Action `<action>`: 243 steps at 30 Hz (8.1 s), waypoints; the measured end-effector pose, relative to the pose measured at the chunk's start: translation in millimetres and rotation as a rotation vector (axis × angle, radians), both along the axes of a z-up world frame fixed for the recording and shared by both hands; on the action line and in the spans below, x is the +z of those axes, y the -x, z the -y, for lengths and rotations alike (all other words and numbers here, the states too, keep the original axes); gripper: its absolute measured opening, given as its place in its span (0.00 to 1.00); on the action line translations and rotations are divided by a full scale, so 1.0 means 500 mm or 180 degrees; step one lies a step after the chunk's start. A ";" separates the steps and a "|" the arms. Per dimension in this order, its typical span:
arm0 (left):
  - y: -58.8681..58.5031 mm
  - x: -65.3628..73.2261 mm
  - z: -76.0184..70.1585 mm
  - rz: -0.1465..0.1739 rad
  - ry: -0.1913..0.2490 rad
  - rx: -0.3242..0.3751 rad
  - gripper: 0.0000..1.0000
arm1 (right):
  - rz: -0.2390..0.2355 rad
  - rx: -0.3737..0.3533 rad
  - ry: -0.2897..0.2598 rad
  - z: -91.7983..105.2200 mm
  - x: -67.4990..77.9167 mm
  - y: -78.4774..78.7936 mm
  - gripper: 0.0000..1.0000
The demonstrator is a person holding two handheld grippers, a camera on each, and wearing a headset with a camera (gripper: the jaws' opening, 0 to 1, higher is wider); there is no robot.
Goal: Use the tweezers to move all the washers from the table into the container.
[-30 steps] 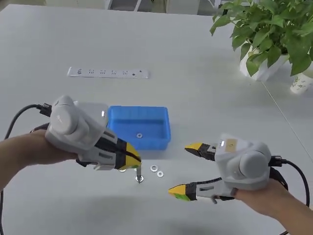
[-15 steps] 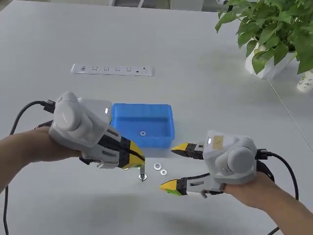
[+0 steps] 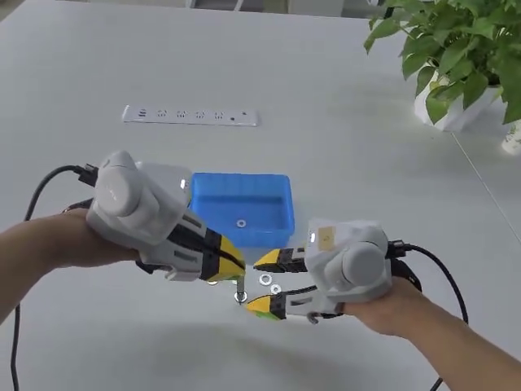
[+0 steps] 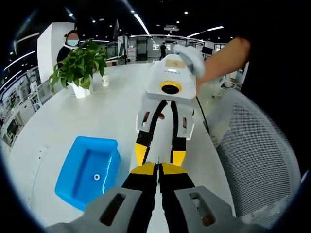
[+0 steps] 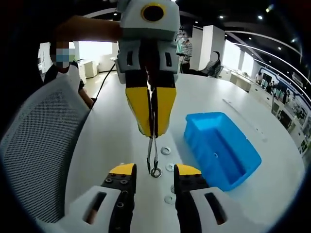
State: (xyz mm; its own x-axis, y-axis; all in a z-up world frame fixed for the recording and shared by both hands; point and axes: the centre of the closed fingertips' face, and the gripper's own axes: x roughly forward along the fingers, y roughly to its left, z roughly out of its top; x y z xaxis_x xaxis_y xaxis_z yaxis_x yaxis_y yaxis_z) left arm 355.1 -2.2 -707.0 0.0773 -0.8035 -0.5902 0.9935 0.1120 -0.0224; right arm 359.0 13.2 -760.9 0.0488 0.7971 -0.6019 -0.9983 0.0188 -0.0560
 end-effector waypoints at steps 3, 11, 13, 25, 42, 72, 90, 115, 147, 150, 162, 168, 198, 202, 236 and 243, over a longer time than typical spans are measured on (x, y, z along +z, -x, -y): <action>0.000 0.000 -0.001 -0.0001 -0.0011 -0.0012 0.05 | -0.0009 0.0070 0.0015 -0.010 -0.005 0.004 0.26; 0.001 0.000 -0.001 -0.0012 -0.0019 -0.0033 0.05 | 0.0007 0.0208 0.0115 -0.023 -0.024 0.012 0.17; 0.000 0.000 -0.001 -0.0013 -0.0025 -0.0035 0.05 | 0.0022 0.0219 0.0144 -0.024 -0.027 0.011 0.14; 0.004 -0.002 -0.005 -0.0059 -0.0059 -0.0069 0.05 | -0.0018 0.0219 0.0207 -0.026 -0.032 0.011 0.09; 0.000 -0.005 -0.004 -0.0026 -0.0153 -0.0028 0.13 | -0.0046 0.0183 0.0210 -0.024 -0.032 0.014 0.08; -0.009 0.054 -0.081 -0.0219 0.0306 0.0842 0.70 | -0.0062 0.0090 0.0187 -0.018 0.075 -0.006 0.08; -0.023 0.074 -0.123 -0.0096 0.0428 0.1232 0.95 | 0.0050 0.0050 0.0080 -0.030 0.149 -0.073 0.09; -0.038 0.085 -0.143 0.0032 0.0466 0.1342 0.99 | 0.0216 0.0065 -0.0050 -0.057 0.143 -0.183 0.09; -0.098 0.082 -0.145 0.0086 0.0471 0.1286 0.90 | 0.0034 0.0076 0.0106 -0.045 0.003 -0.242 0.09; -0.107 0.083 -0.140 0.0132 0.0436 0.1244 0.84 | 0.0025 0.0077 0.0105 -0.046 -0.002 -0.240 0.09; -0.153 0.086 -0.098 0.0315 0.0314 0.0923 0.55 | 0.0036 0.0124 0.0151 -0.037 -0.018 -0.240 0.09; -0.181 0.081 -0.072 0.0345 0.0262 0.0783 0.45 | 0.0034 0.0128 0.0141 -0.037 -0.019 -0.242 0.09; -0.243 0.016 -0.010 0.0349 0.0067 0.0277 0.06 | 0.0036 0.0202 0.0131 -0.037 -0.021 -0.241 0.09; -0.243 0.016 -0.009 0.0364 0.0066 0.0245 0.06 | 0.0029 0.0193 0.0133 -0.036 -0.023 -0.242 0.10; -0.236 0.087 -0.043 0.0422 0.0018 0.0376 0.05 | 0.0150 -0.0045 0.0023 -0.022 0.046 -0.239 0.23; -0.215 0.099 -0.050 0.0425 -0.0137 0.0365 0.05 | 0.0168 -0.0226 0.0000 0.010 0.070 -0.227 0.29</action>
State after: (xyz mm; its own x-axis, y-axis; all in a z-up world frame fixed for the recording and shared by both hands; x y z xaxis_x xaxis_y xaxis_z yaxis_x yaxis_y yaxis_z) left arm 462.6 23.0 -657.6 0.2468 -0.7592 -0.6023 0.9680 0.2226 0.1160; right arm 472.7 8.2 -725.9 0.1369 0.7906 -0.5969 -0.9901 0.0894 -0.1086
